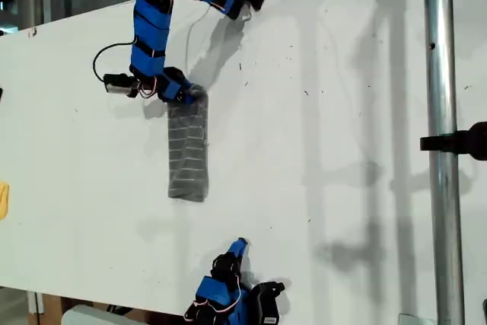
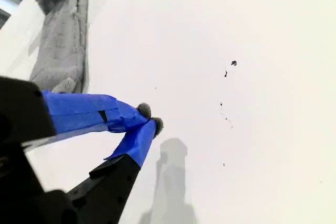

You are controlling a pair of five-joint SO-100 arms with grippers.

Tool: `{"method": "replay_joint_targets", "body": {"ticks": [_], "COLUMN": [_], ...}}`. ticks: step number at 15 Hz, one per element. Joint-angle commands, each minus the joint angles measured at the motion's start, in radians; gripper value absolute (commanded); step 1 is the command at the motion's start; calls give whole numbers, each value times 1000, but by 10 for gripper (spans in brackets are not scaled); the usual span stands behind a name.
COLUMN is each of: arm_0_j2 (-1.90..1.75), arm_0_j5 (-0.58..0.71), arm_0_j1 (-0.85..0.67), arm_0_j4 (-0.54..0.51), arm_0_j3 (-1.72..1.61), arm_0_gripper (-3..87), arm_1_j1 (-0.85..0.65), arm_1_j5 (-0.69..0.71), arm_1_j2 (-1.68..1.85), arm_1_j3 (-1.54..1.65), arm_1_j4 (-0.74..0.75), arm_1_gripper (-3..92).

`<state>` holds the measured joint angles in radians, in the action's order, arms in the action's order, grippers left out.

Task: Grasp corners of a towel and fold twice.

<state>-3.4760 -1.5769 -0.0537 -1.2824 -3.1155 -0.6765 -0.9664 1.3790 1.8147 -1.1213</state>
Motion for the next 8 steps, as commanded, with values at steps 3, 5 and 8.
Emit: {"method": "replay_joint_targets", "body": {"ticks": [3,5,8], "arm_0_j2": [-2,-2,-2], "arm_0_j5": [9,11,-2], "arm_0_j1": [-11,-9,6], "arm_0_j4": [-6,-6,-6], "arm_0_j3": [-6,-6,-6], "arm_0_gripper": [-27,-27,-27], "arm_1_j1": [35,95,176], "arm_1_j5": [-83,-83,-78], "arm_1_j2": [785,695,245], "arm_1_j3": [130,-46,-265], "arm_1_j4": [-426,-396,-186], "arm_1_gripper": [-2,-2,-2]}}
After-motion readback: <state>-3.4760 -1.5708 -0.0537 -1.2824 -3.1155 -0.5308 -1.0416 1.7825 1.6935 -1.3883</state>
